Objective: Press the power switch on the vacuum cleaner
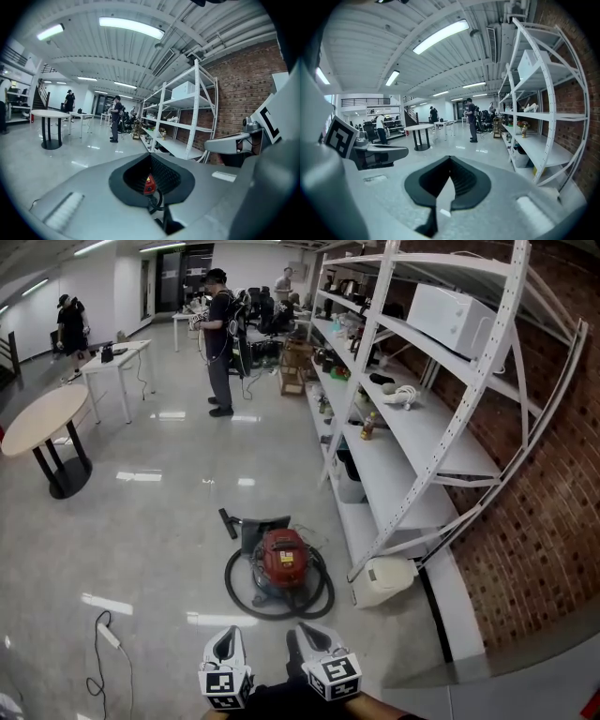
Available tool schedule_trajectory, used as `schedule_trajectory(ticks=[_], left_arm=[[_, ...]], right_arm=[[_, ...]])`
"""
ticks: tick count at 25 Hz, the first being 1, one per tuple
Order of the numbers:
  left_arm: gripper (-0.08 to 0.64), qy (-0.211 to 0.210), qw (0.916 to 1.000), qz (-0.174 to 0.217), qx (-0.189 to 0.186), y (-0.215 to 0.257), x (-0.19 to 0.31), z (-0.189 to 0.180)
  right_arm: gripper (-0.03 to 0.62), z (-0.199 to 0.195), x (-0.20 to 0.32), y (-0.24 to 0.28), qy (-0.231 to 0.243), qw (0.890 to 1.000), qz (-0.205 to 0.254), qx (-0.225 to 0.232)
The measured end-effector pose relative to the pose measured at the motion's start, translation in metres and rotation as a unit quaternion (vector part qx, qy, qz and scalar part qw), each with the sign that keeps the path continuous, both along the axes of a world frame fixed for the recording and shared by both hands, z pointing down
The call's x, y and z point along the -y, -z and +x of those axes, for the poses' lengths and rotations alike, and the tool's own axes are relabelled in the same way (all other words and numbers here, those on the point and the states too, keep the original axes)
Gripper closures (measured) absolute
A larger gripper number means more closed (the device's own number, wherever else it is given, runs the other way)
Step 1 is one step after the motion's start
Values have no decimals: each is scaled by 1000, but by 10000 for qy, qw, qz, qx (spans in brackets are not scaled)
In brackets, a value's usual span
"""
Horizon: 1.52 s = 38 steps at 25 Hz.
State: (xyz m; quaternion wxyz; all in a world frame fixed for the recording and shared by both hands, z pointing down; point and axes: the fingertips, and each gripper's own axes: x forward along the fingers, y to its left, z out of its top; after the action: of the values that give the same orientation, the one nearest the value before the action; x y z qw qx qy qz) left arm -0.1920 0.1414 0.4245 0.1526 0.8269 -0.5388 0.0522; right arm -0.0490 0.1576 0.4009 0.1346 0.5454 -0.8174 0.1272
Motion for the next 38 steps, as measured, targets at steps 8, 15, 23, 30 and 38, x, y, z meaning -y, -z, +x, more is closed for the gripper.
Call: schedule_trajectory(ticks=[8,15,23,30,38], left_arm=[[543,182,9998,-89,77,-2,56,17],[543,201,9995,-90,206,-1,129,57],[543,273,9990,-144,324,0,206,110],[543,339,9973,-369,528,-21,238,129],[543,350,9957,-653,554,-50,258,148]], right_arm=[[600,16,65,-15,196,9995,-192,125],[600,57,140,-23,275,9991,-196,265],[600,104,216,-29,552,9982,-213,134],[600,130,247,-48,516,9976,-431,190],[600,148,265,-86,421,9950,-907,-45]])
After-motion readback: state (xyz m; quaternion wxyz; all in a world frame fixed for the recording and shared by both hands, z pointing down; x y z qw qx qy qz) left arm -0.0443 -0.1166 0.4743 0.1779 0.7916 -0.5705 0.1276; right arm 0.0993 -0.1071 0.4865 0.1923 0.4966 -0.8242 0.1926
